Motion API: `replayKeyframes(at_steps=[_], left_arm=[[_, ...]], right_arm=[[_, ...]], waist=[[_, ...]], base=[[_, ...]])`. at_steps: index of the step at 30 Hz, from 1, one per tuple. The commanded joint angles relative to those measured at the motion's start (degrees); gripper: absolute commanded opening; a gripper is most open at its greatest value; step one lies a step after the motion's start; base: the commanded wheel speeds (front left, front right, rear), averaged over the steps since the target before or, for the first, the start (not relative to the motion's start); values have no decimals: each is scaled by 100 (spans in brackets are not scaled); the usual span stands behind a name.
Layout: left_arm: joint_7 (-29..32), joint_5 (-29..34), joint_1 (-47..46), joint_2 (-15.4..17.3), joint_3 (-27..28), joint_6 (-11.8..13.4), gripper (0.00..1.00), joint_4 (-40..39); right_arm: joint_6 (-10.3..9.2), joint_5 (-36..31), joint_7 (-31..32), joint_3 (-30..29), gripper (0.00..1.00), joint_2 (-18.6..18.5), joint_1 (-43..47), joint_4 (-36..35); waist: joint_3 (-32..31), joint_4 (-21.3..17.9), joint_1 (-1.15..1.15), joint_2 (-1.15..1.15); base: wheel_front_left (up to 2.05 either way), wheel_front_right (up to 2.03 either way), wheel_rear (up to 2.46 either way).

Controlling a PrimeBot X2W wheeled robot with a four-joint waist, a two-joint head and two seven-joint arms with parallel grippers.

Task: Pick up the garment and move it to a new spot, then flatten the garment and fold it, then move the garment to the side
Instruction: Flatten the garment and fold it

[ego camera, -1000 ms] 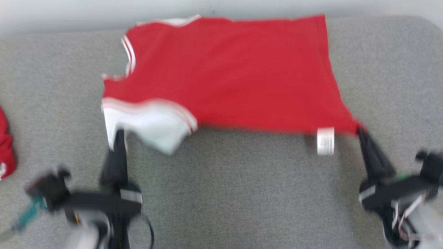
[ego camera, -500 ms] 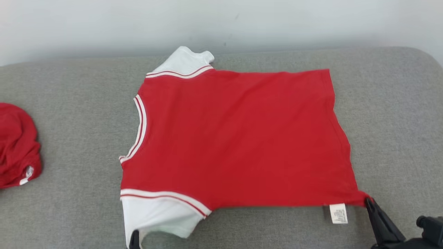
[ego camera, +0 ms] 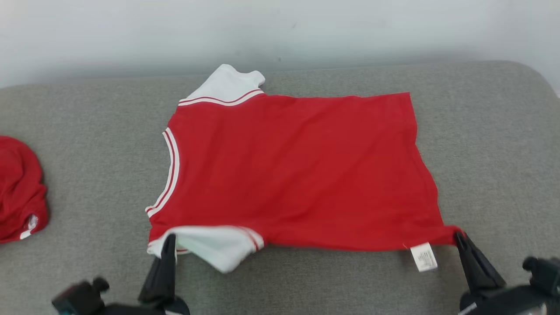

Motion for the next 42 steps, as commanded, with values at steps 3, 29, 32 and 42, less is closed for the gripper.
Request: replayKeyframes(at_steps=[3,29,32,42], left_arm=[[205,106,-476,179,52,34,0,-14],[243,811,-3852,38,-480,-678,100,4467],[-17,963,-3881,5,-589,-759,100,4676],[-288,1278,-3211,12,-484,-806,100,4415]], right_arm=[[-13,-65,146,16,0,-12,-315,-71],[-13,-120,69,1045,100,770,-3281,2988],[-13,-205,-58,1070,100,710,-3209,3060],[-13,-1068,-110,341,100,729,-2351,2350]], waist=[[-15,-126,0,0],[280,-389,0,0],[141,-345,0,0],[3,-244,0,0]], base=[[0,0,0],[0,0,0],[0,0,0],[0,0,0]])
